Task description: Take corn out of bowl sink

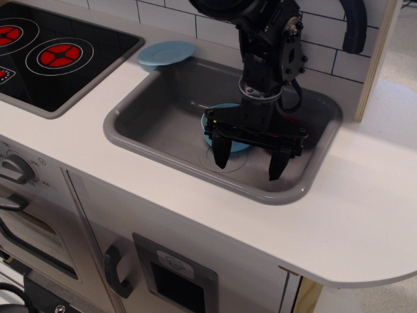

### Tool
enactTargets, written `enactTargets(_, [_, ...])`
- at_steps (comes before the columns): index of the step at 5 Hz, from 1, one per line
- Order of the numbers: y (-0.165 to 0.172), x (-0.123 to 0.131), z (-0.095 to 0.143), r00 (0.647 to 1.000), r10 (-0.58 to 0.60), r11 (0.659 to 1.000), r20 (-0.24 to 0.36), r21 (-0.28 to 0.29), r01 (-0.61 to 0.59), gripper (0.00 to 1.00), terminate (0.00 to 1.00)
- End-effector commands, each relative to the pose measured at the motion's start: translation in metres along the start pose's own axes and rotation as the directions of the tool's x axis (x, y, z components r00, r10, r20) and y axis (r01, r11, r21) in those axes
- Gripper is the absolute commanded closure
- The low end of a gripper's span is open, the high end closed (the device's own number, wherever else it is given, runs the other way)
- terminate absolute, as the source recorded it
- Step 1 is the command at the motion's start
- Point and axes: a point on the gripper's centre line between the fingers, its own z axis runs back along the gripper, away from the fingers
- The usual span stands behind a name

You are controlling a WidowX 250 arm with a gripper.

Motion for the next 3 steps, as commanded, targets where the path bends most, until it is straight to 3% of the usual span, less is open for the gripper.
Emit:
enactTargets(1, [0.0, 0.0, 0.0, 1.0, 0.0, 1.0, 0.0, 0.0, 0.0, 0.0, 0.0])
enactTargets(2, [0.015, 0.02, 0.004, 0.998, 0.052, 0.999, 0.036, -0.011, -0.052, 0.0, 0.0])
enactTargets(3, [0.027, 0.033, 0.016, 0.994, 0.105, 0.994, 0.029, -0.012, -0.105, 0.0, 0.0])
